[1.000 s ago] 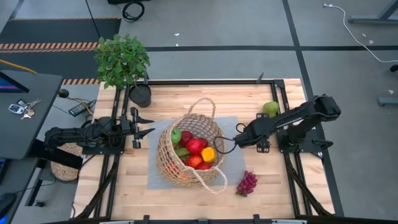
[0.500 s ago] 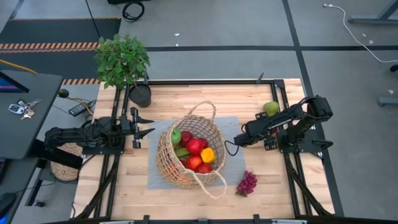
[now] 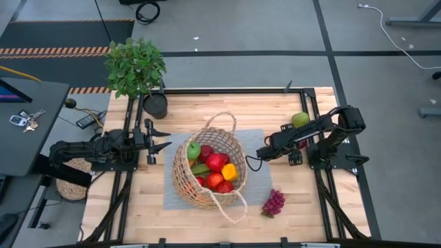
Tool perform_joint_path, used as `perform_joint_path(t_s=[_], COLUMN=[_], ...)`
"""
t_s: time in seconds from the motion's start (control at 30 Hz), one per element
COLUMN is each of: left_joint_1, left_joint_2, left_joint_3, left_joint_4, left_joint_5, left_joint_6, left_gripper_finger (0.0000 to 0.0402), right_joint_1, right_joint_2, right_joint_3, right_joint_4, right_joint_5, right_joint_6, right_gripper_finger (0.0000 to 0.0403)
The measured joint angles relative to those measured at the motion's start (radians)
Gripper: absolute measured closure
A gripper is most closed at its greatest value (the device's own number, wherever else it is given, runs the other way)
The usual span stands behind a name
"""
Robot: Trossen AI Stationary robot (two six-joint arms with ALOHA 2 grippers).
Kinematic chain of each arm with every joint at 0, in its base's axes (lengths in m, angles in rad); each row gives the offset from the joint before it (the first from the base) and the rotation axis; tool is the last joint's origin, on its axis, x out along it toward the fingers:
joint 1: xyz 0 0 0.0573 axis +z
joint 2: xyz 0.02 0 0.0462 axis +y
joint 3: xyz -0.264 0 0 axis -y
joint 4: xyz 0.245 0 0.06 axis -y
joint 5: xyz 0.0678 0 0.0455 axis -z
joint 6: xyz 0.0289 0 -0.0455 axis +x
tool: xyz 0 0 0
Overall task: Build produce basket
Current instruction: Put the red apple into the brown basket
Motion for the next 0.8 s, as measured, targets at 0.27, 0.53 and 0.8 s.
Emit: perform_joint_path(t_s=[0.27,0.53,0.8], left_joint_1=[0.000,0.000,0.000], left_joint_2=[0.000,0.000,0.000], left_joint_3=[0.000,0.000,0.000], left_joint_4=[0.001,0.002,0.002], left_joint_5=[0.000,0.000,0.000], left_joint_6=[0.000,0.000,0.000], left_gripper_finger=[0.0241,0.0241,0.0241], right_joint_1=[0.001,-0.009,0.003], right_joint_2=[0.018,0.045,0.049], right_joint_3=[-0.012,-0.014,-0.014], right_joint_4=[0.028,0.059,0.110], right_joint_5=[0.005,0.001,0.020], right_joint_6=[-0.015,-0.040,-0.074], right_gripper_finger=[0.0034,0.0052,0.0105])
